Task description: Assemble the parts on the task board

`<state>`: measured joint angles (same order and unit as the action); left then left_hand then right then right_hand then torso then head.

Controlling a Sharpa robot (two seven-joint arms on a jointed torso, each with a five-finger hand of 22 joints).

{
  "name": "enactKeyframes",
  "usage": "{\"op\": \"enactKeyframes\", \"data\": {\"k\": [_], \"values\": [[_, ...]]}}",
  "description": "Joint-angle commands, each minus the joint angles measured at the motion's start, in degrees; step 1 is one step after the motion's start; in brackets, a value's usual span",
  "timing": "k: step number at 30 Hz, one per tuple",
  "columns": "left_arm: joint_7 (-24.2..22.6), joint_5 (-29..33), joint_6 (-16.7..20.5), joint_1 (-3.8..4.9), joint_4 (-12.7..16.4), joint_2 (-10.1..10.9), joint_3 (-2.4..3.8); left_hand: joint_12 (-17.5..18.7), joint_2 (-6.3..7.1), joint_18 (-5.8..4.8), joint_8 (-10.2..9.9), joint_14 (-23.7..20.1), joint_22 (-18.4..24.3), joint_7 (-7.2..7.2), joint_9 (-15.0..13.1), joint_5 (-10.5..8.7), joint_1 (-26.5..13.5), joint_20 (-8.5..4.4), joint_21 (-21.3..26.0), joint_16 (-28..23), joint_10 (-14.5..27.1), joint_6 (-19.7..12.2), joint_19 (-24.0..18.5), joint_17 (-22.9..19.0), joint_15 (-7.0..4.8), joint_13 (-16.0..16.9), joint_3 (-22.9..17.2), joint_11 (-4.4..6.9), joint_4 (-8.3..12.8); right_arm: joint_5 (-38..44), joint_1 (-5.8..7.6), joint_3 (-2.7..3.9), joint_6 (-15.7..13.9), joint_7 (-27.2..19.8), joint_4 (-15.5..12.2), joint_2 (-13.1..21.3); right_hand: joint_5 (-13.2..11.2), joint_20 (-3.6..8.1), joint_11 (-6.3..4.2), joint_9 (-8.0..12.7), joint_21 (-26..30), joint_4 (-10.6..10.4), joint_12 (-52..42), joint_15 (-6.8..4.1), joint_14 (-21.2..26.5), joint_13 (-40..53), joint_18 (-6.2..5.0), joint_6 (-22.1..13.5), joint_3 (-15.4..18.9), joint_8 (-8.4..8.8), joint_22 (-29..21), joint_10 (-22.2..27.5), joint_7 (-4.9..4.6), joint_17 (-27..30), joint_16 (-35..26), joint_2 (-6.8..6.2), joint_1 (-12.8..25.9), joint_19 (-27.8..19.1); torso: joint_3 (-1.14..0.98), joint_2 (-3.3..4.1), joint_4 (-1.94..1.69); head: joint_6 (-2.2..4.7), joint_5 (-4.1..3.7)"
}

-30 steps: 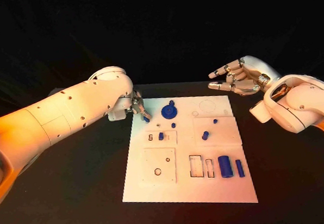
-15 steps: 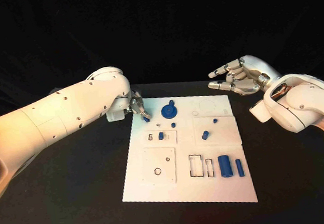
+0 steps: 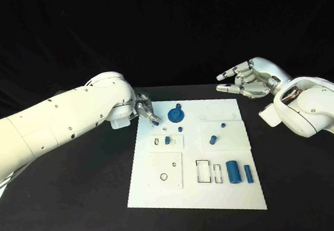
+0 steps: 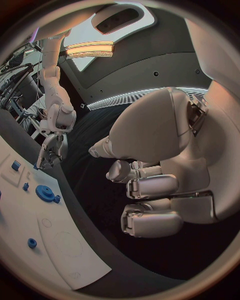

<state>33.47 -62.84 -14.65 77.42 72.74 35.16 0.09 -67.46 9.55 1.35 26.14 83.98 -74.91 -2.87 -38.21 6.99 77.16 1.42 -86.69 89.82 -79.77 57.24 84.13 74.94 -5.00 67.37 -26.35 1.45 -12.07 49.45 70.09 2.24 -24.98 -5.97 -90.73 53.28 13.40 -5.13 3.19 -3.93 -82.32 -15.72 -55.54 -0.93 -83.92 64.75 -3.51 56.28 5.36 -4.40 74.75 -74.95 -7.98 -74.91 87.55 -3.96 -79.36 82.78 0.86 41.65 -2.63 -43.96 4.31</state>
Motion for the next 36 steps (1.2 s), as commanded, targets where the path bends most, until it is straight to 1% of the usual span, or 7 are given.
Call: {"op": "enactKeyframes", "data": {"k": [1, 7, 10, 15, 23, 24, 36], "values": [[-1.34, 0.49, 2.97, -0.14, 1.62, 0.86, -0.03, -0.02, 0.83, -0.20, 0.00, 6.02, -11.40, 0.09, 0.16, 0.04, 0.06, 0.08, 0.07, 0.18, -0.36, 0.60, 3.80, 15.06, 0.44, -0.17, -8.22, 0.06, 8.17, 0.07, -0.03, 0.00, 0.62, -0.54, -0.05, 0.02, 0.17, 0.37, -0.16, -0.07, 0.22, 0.03, 0.17, -0.30, -5.17, -0.07, 0.23, 0.31, 0.31, 0.26, -0.07, 0.11, -0.06, -11.47, -0.21, 0.62, -0.02, 0.10, -0.01, -0.03, -0.01, -0.13, 0.04], [-0.59, 0.49, 4.04, -0.84, 4.90, 2.94, -0.09, -0.08, 1.07, -0.24, -0.13, 6.02, -11.53, 0.12, 0.37, 0.11, -0.01, 0.07, -0.04, 0.18, -0.50, 0.99, 3.88, 15.06, 0.41, -0.14, -8.37, 0.12, 8.49, 0.03, -0.03, 0.00, 0.60, -0.54, 0.02, 0.04, 0.17, 0.37, -0.16, -0.07, 0.22, 0.03, 0.17, -0.30, -5.17, -0.07, 0.23, 0.31, 0.31, 0.26, -0.07, 0.11, -0.06, -11.47, -0.21, 0.62, -0.02, 0.10, -0.01, -0.01, -0.10, -0.28, 0.11], [-0.07, 0.49, 4.51, -1.38, 6.80, 4.07, -0.13, -0.10, 1.15, -0.26, -0.23, 6.02, -11.59, 0.12, 0.51, 0.26, -0.03, 0.05, -0.09, 0.18, -0.58, 1.20, 3.91, 15.06, 0.39, -0.12, -8.52, 0.14, 8.69, 0.00, -0.04, -0.01, 0.62, -0.55, 0.07, 0.02, 0.17, 0.37, -0.16, -0.07, 0.22, 0.03, 0.17, -0.30, -5.17, -0.07, 0.23, 0.31, 0.31, 0.26, -0.07, 0.11, -0.06, -11.47, -0.21, 0.62, -0.02, 0.10, 0.03, 0.01, -0.07, -0.41, 0.25], [0.46, 0.24, 4.64, -2.25, 8.65, 5.17, -0.20, -0.15, 1.23, -0.28, -0.30, 6.02, -11.66, 0.11, 0.60, 0.37, -0.06, 0.04, -0.15, 0.18, -0.65, 1.32, 3.95, 15.06, 0.38, -0.07, -8.61, 0.14, 8.81, -0.03, -0.06, -0.03, 0.65, -0.56, 0.11, 0.01, 0.17, 0.37, -0.16, -0.07, 0.22, 0.03, 0.17, -0.30, -5.17, -0.07, 0.23, 0.31, 0.31, 0.26, -0.07, 0.11, -0.06, -11.47, -0.21, 0.62, -0.02, 0.10, 0.06, -0.01, -0.11, -0.53, 0.35], [0.95, -0.53, 4.61, -3.76, 9.89, 5.74, -0.25, -0.13, 1.33, -0.28, -0.44, 6.02, -11.67, 0.10, 0.78, 0.62, -0.14, 0.02, -0.16, 0.18, -0.73, 1.56, 3.97, 15.06, 0.37, -0.10, -8.81, 0.14, 9.03, -0.04, -0.13, -0.05, 0.73, -0.59, 0.13, 0.00, 0.17, 0.37, -0.16, -0.07, 0.22, 0.03, 0.17, -0.30, -5.17, -0.07, 0.23, 0.31, 0.31, 0.26, -0.07, 0.11, -0.06, -11.47, -0.21, 0.62, -0.02, 0.10, 0.09, 0.05, 0.00, -0.67, 0.47], [0.99, -0.66, 4.56, -3.87, 9.98, 5.76, -0.25, -0.13, 1.33, -0.28, -0.44, 6.02, -11.67, 0.10, 0.78, 0.62, -0.14, 0.02, -0.16, 0.18, -0.73, 1.56, 3.97, 15.06, 0.37, -0.10, -8.81, 0.14, 9.03, -0.04, -0.14, -0.06, 0.74, -0.60, 0.13, 0.00, 0.17, 0.37, -0.16, -0.07, 0.22, 0.03, 0.17, -0.30, -5.17, -0.07, 0.23, 0.31, 0.31, 0.26, -0.07, 0.11, -0.06, -11.47, -0.21, 0.62, -0.02, 0.10, 0.06, 0.06, 0.01, -0.68, 0.50], [1.72, -1.08, 2.95, -4.26, 10.28, 6.01, -0.28, -0.09, 1.41, -0.30, -0.54, 6.02, -11.74, 0.09, 0.91, 0.83, -0.21, 0.01, -0.21, 0.18, -0.78, 1.72, 4.00, 15.06, 0.36, -0.14, -8.97, 0.14, 9.19, -0.05, -0.26, -0.07, 0.82, -0.63, 0.17, -0.02, 0.17, 0.37, -0.16, -0.07, 0.22, 0.03, 0.17, -0.30, -5.17, -0.07, 0.23, 0.31, 0.31, 0.26, -0.07, 0.11, -0.06, -11.47, -0.21, 0.62, -0.02, 0.10, 0.00, 0.09, -0.01, -0.90, 0.66]]}}
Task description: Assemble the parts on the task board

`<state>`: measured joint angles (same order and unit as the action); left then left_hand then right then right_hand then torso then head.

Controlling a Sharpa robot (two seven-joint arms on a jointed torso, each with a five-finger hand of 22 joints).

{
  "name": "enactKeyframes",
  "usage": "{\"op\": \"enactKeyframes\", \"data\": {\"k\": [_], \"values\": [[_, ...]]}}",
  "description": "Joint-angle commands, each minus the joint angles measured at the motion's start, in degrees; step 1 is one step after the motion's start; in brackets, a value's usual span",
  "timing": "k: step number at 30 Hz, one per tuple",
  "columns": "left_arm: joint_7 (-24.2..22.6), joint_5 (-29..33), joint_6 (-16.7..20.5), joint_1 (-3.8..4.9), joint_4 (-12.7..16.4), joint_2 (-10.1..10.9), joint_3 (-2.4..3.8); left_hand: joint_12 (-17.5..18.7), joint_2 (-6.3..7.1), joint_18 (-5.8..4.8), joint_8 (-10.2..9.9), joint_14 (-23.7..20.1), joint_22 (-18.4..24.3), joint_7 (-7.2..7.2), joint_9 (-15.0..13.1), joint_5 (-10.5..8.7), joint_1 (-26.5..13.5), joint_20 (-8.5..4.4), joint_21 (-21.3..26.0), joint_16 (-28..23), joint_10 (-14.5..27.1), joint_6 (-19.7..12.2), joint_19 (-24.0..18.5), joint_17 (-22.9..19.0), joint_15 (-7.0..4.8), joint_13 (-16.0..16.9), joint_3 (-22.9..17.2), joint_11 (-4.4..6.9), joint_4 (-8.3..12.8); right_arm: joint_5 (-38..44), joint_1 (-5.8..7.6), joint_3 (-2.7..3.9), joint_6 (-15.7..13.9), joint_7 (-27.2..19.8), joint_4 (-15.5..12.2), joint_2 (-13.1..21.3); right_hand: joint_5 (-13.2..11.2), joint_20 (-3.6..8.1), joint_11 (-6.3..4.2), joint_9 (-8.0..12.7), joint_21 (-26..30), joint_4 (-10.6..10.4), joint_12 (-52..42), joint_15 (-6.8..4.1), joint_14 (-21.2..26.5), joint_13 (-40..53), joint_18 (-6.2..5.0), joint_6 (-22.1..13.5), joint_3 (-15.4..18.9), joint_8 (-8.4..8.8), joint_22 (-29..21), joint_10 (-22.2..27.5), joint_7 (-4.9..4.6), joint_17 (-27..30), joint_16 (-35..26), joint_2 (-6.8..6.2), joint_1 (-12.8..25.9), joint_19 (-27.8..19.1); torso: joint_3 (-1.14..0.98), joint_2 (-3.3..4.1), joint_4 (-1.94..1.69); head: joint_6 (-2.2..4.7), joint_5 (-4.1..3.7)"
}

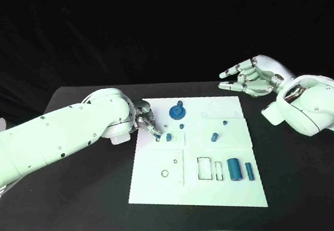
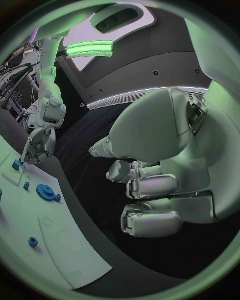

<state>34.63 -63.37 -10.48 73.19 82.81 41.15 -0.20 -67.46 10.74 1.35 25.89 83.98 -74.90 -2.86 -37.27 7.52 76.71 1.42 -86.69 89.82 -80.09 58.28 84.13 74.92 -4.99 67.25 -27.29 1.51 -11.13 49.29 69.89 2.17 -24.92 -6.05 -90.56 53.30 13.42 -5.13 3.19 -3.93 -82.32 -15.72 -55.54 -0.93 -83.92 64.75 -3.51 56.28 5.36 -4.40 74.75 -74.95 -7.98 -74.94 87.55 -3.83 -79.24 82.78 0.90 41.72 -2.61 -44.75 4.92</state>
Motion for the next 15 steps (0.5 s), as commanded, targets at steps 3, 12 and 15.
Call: {"op": "enactKeyframes", "data": {"k": [3, 12, 15], "values": [[0.75, -0.56, -1.77, -0.04, 0.26, 0.05, 0.00, -0.09, 0.22, -0.30, -0.29, 6.02, -11.74, 0.08, -0.03, 0.29, 0.25, 0.01, -0.21, 0.18, -0.46, 0.67, 4.00, 15.08, 0.36, -0.02, -8.03, 0.08, 8.25, 0.11, -0.07, 0.00, 0.79, -0.56, 0.00, -0.04, 0.16, 0.37, -0.16, -0.07, 0.22, 0.03, 0.17, -0.30, -5.17, -0.07, 0.23, 0.31, 0.31, 0.26, -0.07, 0.12, -0.06, -11.44, -0.21, 0.49, -0.15, 0.10, -0.04, 0.04, 0.00, -0.15, 0.07], [1.48, -0.58, -3.46, -0.06, 0.21, 0.26, -0.04, -0.12, 0.29, -0.30, -0.36, 6.02, -11.72, 0.07, 0.05, 0.47, 0.19, 0.01, -0.19, 0.18, -0.52, 0.79, 3.99, 15.08, 0.36, 0.01, -8.14, 0.08, 8.37, 0.10, -0.08, 0.00, 0.88, -0.58, 0.02, -0.04, 0.16, 0.37, -0.16, -0.07, 0.22, 0.03, 0.17, -0.30, -5.17, -0.07, 0.23, 0.31, 0.31, 0.26, -0.07, 0.12, -0.06, -11.44, -0.21, 0.49, -0.15, 0.10, -0.01, 0.01, 0.02, -0.38, 0.12], [1.63, -0.58, -3.74, -0.06, 0.14, 0.30, -0.05, -0.08, 0.32, -0.30, -0.40, 6.02, -11.74, 0.06, 0.10, 0.59, 0.14, 0.01, -0.20, 0.18, -0.53, 0.85, 4.00, 15.08, 0.36, -0.02, -8.22, 0.08, 8.44, 0.10, -0.08, 0.00, 0.90, -0.58, 0.02, -0.03, 0.27, 0.37, -0.16, -0.07, 0.25, -0.03, 0.13, -0.30, -5.18, -0.08, 0.23, 0.33, 0.39, 0.26, -0.10, 0.11, -0.06, -11.46, -0.20, 0.66, -0.08, 0.09, -0.04, 0.00, -0.02, -0.45, 0.11]]}}
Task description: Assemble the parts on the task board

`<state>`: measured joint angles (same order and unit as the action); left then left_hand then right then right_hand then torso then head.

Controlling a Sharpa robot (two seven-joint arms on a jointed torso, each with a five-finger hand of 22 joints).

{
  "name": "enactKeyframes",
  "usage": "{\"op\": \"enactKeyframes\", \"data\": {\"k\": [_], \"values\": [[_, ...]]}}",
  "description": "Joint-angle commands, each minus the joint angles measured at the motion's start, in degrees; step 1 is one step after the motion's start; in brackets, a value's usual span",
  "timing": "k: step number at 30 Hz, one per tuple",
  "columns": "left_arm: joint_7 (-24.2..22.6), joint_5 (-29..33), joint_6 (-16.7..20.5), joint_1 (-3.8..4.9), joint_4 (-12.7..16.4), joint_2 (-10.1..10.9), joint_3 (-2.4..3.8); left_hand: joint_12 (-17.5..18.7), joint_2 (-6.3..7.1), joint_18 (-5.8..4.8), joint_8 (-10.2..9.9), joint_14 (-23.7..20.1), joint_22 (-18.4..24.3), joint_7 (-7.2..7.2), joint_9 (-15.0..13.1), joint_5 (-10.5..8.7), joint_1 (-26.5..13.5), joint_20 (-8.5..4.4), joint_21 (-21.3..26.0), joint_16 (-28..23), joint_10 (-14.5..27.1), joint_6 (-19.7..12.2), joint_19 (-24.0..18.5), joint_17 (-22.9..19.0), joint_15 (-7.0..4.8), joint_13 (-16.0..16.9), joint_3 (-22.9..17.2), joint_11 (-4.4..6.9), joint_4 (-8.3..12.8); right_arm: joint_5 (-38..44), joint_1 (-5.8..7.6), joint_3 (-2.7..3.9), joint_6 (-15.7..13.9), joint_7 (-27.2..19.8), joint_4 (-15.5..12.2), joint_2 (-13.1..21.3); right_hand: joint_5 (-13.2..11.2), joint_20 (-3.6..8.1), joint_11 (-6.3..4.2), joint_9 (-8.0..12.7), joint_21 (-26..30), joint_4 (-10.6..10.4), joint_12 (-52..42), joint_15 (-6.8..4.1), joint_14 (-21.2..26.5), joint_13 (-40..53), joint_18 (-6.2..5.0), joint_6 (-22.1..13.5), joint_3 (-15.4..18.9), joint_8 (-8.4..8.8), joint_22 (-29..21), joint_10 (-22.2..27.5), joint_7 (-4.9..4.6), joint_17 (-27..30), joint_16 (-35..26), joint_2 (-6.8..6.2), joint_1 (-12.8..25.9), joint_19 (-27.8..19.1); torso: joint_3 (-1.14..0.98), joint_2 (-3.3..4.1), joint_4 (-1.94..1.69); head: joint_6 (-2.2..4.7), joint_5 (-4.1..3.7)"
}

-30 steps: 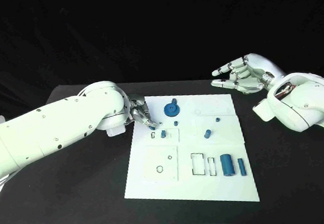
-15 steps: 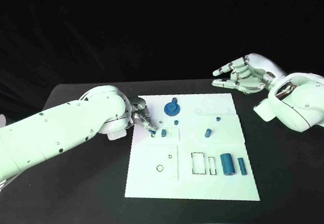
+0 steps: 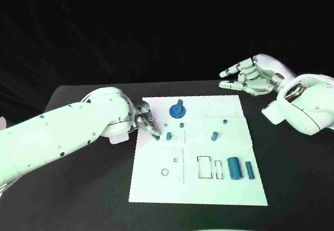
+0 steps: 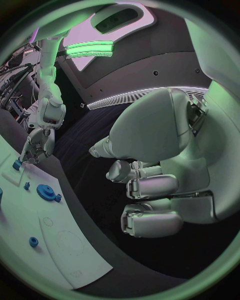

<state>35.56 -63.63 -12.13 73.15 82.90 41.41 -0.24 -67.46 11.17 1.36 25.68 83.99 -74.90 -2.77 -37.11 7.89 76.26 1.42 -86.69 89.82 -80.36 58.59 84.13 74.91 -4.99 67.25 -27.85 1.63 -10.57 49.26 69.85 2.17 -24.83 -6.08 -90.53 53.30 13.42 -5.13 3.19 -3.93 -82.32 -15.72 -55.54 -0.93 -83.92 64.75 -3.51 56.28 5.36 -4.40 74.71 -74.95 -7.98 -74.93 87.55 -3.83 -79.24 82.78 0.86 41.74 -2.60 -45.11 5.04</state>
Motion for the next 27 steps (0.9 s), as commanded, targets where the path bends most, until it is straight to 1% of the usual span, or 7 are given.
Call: {"op": "enactKeyframes", "data": {"k": [1, 12, 15, 18, 24, 27], "values": [[0.72, -0.32, -2.15, -0.02, 0.03, 0.05, -0.02, -0.08, -0.11, -0.31, -0.18, 6.01, -11.74, -0.03, -0.06, 0.23, 0.59, 0.01, -0.20, 0.18, -0.25, 0.54, 4.00, 15.09, 0.36, -0.03, -7.66, -0.04, 7.88, 0.13, -0.05, 0.00, 0.82, -0.55, 0.00, -0.03, 0.27, 0.37, -0.16, -0.07, 0.25, -0.03, 0.13, -0.30, -5.18, -0.09, 0.22, 0.33, 0.39, 0.26, -0.07, 0.11, -0.05, -11.47, -0.20, 0.66, -0.08, 0.09, -0.01, -0.02, -0.04, -0.08, -0.01], [0.64, -0.32, -2.41, -0.23, -0.13, -0.11, -0.11, -0.17, -0.09, -0.30, -0.21, 6.01, -11.72, -0.03, -0.03, 0.30, 0.54, 0.01, -0.18, 0.18, -0.30, 0.58, 3.99, 15.09, 0.36, 0.06, -7.70, -0.04, 7.91, 0.12, -0.06, 0.00, 0.88, -0.59, -0.02, -0.04, 0.27, 0.37, -0.16, -0.07, 0.25, -0.03, 0.13, -0.30, -5.18, -0.09, 0.22, 0.33, 0.39, 0.26, -0.07, 0.11, -0.05, -11.47, -0.20, 0.66, -0.08, 0.09, 0.01, 0.01, -0.02, -0.20, 0.02], [0.57, -0.32, -2.35, -0.32, -0.14, -0.17, -0.14, -0.17, -0.09, -0.30, -0.21, 6.01, -11.72, -0.03, -0.03, 0.30, 0.54, 0.01, -0.18, 0.18, -0.30, 0.58, 3.99, 15.09, 0.36, 0.06, -7.70, -0.04, 7.91, 0.12, -0.07, 0.00, 0.89, -0.59, -0.02, -0.04, 0.27, 0.37, -0.16, -0.07, 0.25, -0.03, 0.13, -0.30, -5.18, -0.09, 0.22, 0.33, 0.39, 0.26, -0.07, 0.11, -0.05, -11.47, -0.20, 0.66, -0.08, 0.09, -0.01, -0.04, -0.03, -0.33, 0.05], [0.52, -0.32, -2.32, -0.35, -0.12, -0.19, -0.15, -0.17, -0.09, -0.30, -0.21, 6.01, -11.72, -0.03, -0.03, 0.30, 0.54, 0.01, -0.18, 0.18, -0.30, 0.58, 3.99, 15.09, 0.36, 0.06, -7.70, -0.04, 7.91, 0.12, -0.07, 0.00, 0.90, -0.59, -0.03, -0.04, 0.27, 0.37, -0.16, -0.07, 0.25, -0.03, 0.13, -0.30, -5.18, -0.09, 0.22, 0.33, 0.39, 0.26, -0.07, 0.11, -0.05, -11.47, -0.20, 0.66, -0.08, 0.09, -0.03, -0.03, -0.02, -0.33, 0.06], [0.51, -0.18, -2.51, -0.39, -0.24, -0.45, -0.17, -0.23, -0.09, -0.29, -0.25, 6.01, -11.67, -0.03, 0.02, 0.36, 0.40, 0.01, -0.13, 0.18, -0.37, 0.65, 3.97, 15.09, 0.37, 0.13, -7.74, -0.05, 7.90, 0.12, -0.07, 0.00, 0.88, -0.60, -0.06, -0.05, 0.27, 0.37, -0.16, -0.07, 0.25, -0.03, 0.13, -0.30, -5.18, -0.09, 0.22, 0.33, 0.39, 0.26, -0.07, 0.11, -0.05, -11.47, -0.20, 0.66, -0.08, 0.09, -0.02, 0.00, 0.03, -0.44, 0.11], [0.66, 0.34, -2.83, -0.40, -0.47, -0.66, -0.19, -0.43, -0.15, -0.28, -0.33, 6.01, -11.66, 0.03, 0.10, 0.42, 0.02, 0.01, -0.11, 0.18, -0.53, 0.72, 3.96, 15.09, 0.37, 0.33, -7.79, -0.04, 7.79, 0.12, -0.07, 0.00, 0.86, -0.62, -0.10, -0.04, 0.27, 0.37, -0.16, -0.07, 0.25, -0.03, 0.13, -0.30, -5.18, -0.09, 0.22, 0.33, 0.39, 0.26, -0.07, 0.11, -0.05, -11.47, -0.20, 0.66, -0.08, 0.09, -0.06, 0.02, 0.04, -0.46, 0.09]]}}
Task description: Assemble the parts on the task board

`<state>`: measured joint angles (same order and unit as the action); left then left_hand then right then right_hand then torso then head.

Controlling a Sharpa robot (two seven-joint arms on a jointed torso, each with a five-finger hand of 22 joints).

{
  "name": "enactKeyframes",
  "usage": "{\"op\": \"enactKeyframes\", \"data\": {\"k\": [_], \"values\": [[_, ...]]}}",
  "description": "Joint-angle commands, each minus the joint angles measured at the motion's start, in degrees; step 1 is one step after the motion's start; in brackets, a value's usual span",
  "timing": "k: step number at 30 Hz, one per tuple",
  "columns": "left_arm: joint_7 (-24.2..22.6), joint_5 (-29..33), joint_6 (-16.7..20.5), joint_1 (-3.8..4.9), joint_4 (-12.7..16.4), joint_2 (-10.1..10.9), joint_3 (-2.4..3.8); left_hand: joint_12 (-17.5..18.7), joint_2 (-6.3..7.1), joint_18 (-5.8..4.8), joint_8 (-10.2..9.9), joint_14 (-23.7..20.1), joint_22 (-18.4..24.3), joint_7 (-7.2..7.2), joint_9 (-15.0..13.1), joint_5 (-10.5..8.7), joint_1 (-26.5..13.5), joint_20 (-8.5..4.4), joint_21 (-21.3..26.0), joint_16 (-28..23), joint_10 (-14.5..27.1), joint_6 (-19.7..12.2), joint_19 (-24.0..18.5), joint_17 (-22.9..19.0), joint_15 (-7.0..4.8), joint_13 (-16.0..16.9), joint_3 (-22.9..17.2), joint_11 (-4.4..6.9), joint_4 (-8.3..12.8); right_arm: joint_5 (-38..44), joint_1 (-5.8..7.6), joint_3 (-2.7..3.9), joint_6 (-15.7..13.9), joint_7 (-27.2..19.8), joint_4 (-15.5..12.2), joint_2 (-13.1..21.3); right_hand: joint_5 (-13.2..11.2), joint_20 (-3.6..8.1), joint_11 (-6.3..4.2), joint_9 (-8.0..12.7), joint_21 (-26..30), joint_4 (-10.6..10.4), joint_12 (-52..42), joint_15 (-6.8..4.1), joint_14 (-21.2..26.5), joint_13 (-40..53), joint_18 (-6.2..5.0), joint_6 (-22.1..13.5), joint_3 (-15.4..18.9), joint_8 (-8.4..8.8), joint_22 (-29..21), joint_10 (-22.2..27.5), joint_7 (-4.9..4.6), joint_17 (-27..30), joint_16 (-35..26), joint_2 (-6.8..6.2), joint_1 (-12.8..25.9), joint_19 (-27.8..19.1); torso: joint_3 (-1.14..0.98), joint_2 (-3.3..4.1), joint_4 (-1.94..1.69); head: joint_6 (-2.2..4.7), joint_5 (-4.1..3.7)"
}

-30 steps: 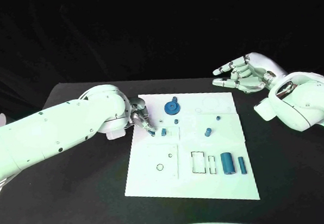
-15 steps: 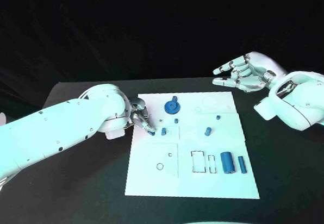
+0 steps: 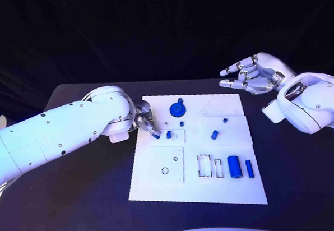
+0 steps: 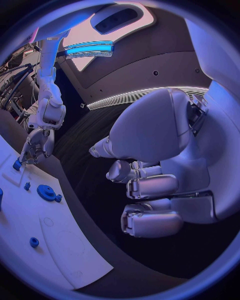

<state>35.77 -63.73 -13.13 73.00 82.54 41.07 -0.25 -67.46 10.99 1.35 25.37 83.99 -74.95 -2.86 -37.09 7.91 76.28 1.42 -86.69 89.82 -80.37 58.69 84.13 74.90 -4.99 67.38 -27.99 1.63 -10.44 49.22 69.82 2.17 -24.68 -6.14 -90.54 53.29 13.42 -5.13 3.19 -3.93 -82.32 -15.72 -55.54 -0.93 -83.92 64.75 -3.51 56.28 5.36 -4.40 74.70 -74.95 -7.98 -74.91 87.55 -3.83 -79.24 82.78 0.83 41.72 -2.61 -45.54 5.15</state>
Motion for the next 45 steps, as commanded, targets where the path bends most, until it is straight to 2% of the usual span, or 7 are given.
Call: {"op": "enactKeyframes", "data": {"k": [1, 7, 16, 25, 45], "values": [[0.52, 0.62, -2.00, -0.25, -0.23, -0.42, -0.19, -0.49, -0.01, -0.28, -0.06, 6.01, -11.62, 0.18, 0.12, 0.41, -0.23, 0.01, -0.12, 0.18, -0.59, 0.65, 3.97, 15.10, 0.36, 0.26, -7.66, -0.02, 7.57, 0.16, -0.04, 0.00, 0.70, -0.56, -0.10, -0.03, 0.26, 0.37, -0.16, -0.07, 0.25, -0.03, 0.13, -0.30, -5.18, -0.09, 0.23, 0.33, 0.39, 0.26, -0.05, 0.10, -0.06, -11.49, -0.20, 0.66, -0.08, 0.09, -0.05, 0.04, 0.07, -0.07, 0.00], [1.27, 1.90, -2.75, -0.27, -1.13, -0.99, -0.32, -0.90, 0.02, -0.32, -0.29, 6.01, -11.77, 0.99, 0.28, 0.31, -2.29, -0.14, -0.22, 0.18, -1.06, 1.40, 4.05, 15.10, -0.02, 0.67, -6.99, 0.53, 6.84, 0.16, -0.04, 0.00, 0.67, -0.56, -0.21, 0.06, 0.26, 0.37, -0.16, -0.07, 0.25, -0.03, 0.13, -0.30, -5.18, -0.09, 0.23, 0.33, 0.39, 0.26, -0.05, 0.10, -0.06, -11.49, -0.20, 0.66, -0.08, 0.09, -0.04, 0.05, 0.08, -0.16, -0.13], [3.43, 2.51, -3.59, -0.38, -2.42, -1.79, -0.44, -1.73, -0.23, -0.67, -0.26, 6.01, -12.91, 2.06, 0.10, 0.20, -6.31, -0.66, -1.27, 0.18, -1.75, 3.20, 4.70, 15.10, -0.71, 1.54, -3.41, 1.36, 4.91, 0.05, -0.04, 0.00, 0.69, -0.77, -0.37, 0.22, 0.26, 0.37, -0.16, -0.07, 0.25, -0.03, 0.13, -0.30, -5.18, -0.09, 0.23, 0.33, 0.39, 0.26, -0.05, 0.10, -0.06, -11.49, -0.20, 0.66, -0.08, 0.09, -0.02, 0.01, 0.05, -0.42, -0.31], [4.53, 2.54, -3.59, -0.44, -2.98, -2.30, -0.46, -2.64, -0.74, -0.76, -0.49, 6.01, -13.20, 2.26, 0.10, 0.27, -7.85, -0.85, -1.52, 0.18, -2.29, 4.04, 4.86, 15.10, -0.88, 2.57, -1.23, 1.55, 4.11, -0.27, -0.04, 0.00, 0.92, -0.97, -0.25, 0.07, 0.31, 0.37, -0.17, -0.06, 0.27, 0.00, 0.34, -0.31, -5.17, -0.27, 0.22, 0.32, 0.48, 0.28, -0.10, 0.21, -0.06, -11.43, -0.24, 0.70, -0.11, 0.08, -0.02, 0.00, 0.03, -0.50, -0.39], [4.83, 2.53, -3.55, -0.86, -3.90, -3.31, -0.46, -4.31, -1.70, -0.96, -0.68, 6.01, -13.86, 2.51, -0.02, 0.46, -9.80, -0.98, -2.14, 0.18, -3.14, 5.03, 5.22, 15.10, -1.01, 4.38, 1.01, 1.74, 2.83, -0.41, -0.04, 0.00, 1.07, -1.04, -0.35, 0.06, 0.37, 0.38, -0.16, -0.06, 0.29, 0.04, 0.34, -0.31, -5.16, -0.28, 0.22, 0.30, 0.49, 0.29, -0.12, 0.22, -0.07, -11.42, -0.25, 0.72, -0.17, 0.07, -0.02, 0.00, 0.05, -0.84, -0.63]]}}
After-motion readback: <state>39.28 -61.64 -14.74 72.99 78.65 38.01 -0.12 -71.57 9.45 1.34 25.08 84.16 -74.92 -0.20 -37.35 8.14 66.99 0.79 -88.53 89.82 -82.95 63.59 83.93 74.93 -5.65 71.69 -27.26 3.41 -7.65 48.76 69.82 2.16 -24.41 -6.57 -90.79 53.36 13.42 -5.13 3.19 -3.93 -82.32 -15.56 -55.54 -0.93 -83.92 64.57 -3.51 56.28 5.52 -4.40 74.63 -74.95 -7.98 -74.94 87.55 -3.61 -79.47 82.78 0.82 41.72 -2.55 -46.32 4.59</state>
